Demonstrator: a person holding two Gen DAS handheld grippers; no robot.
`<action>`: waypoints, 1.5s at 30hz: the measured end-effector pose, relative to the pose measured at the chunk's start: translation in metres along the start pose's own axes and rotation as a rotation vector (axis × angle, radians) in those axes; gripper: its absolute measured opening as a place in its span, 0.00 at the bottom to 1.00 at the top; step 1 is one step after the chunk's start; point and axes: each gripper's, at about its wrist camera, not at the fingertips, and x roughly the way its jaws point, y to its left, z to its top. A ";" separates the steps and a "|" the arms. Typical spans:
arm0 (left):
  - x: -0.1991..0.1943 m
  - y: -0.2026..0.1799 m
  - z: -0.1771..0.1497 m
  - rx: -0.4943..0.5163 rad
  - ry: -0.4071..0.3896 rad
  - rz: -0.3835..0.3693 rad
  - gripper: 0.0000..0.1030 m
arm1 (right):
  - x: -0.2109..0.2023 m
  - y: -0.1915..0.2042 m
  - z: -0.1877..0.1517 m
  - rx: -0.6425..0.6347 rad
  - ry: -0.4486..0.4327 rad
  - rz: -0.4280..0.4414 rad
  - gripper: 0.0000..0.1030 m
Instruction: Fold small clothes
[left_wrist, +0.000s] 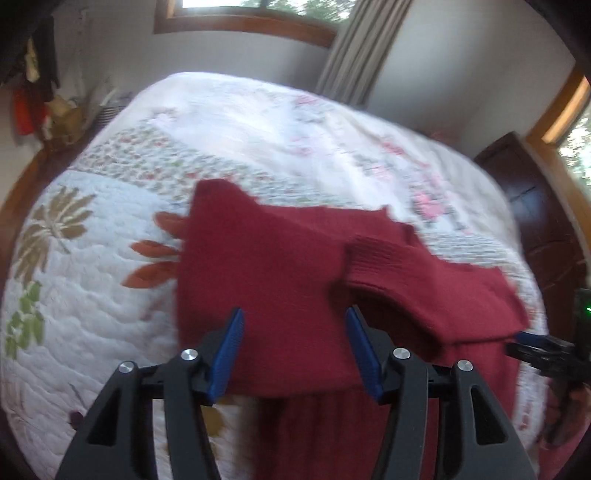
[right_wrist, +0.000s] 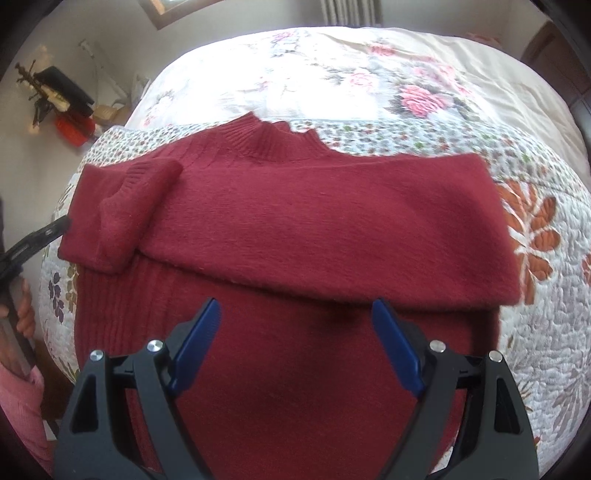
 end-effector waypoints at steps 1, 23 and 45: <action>0.009 0.005 0.002 -0.005 0.022 0.035 0.54 | 0.007 0.003 0.002 -0.007 0.015 -0.011 0.84; -0.008 0.045 0.007 -0.076 0.019 0.111 0.61 | 0.033 0.176 0.070 -0.322 -0.029 -0.009 0.79; 0.003 0.021 0.006 -0.049 0.034 0.062 0.67 | 0.001 0.022 0.027 0.037 -0.031 0.078 0.57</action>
